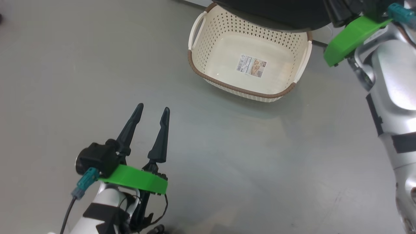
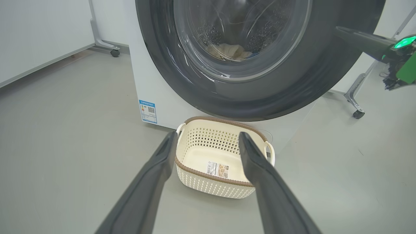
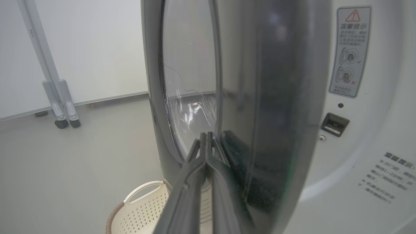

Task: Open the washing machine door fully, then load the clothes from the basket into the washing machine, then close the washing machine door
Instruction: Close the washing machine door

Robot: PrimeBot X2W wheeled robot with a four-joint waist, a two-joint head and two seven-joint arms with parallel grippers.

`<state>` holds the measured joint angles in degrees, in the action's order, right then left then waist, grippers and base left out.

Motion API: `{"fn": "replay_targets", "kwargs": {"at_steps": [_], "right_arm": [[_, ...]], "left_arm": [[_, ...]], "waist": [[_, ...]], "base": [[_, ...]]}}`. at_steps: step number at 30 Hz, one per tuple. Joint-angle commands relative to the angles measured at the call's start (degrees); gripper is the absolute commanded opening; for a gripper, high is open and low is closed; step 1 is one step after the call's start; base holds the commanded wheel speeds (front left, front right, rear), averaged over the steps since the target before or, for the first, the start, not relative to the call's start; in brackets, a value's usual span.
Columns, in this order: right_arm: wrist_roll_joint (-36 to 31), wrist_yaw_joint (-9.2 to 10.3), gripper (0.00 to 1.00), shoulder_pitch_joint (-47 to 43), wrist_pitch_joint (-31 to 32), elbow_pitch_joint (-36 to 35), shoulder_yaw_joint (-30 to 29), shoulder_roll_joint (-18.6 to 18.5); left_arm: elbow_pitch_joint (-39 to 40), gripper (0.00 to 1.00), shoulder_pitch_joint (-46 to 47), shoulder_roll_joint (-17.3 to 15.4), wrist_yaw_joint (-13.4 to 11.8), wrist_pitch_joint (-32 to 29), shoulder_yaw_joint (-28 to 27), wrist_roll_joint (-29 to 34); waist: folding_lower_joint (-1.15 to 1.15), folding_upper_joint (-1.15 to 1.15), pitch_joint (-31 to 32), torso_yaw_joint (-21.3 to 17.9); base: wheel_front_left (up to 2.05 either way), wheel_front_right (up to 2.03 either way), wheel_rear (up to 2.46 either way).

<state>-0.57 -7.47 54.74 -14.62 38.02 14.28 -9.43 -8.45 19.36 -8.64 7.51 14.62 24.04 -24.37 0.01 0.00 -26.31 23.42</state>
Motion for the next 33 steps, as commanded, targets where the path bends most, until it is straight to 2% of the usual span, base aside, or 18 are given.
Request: {"fn": "replay_targets", "kwargs": {"at_steps": [1, 18, 33], "right_arm": [[-0.5, -0.02, 0.00, 2.8, -0.4, -1.1, -0.7, 0.0], [-7.7, -0.02, 0.00, 15.9, -0.4, 7.1, -10.5, -2.5], [-14.4, -0.02, 0.00, 21.1, -0.4, 9.3, -20.8, -1.5]], "left_arm": [[1.8, 1.00, 1.4, -1.0, 0.0, 0.4, -2.0, -0.5], [1.5, 1.00, 3.8, 1.2, 0.0, 0.4, -0.5, -2.0], [0.9, 1.00, 3.9, 1.9, 0.0, 0.4, 0.1, -2.4]], "waist": [[-0.01, 0.00, -0.9, 0.5], [-0.01, 0.00, -6.9, 4.3], [-0.01, 0.00, -7.6, 5.6]], "base": [[0.00, 0.00, 0.00], [0.00, 0.00, 0.00], [0.00, 0.00, 0.00]]}}
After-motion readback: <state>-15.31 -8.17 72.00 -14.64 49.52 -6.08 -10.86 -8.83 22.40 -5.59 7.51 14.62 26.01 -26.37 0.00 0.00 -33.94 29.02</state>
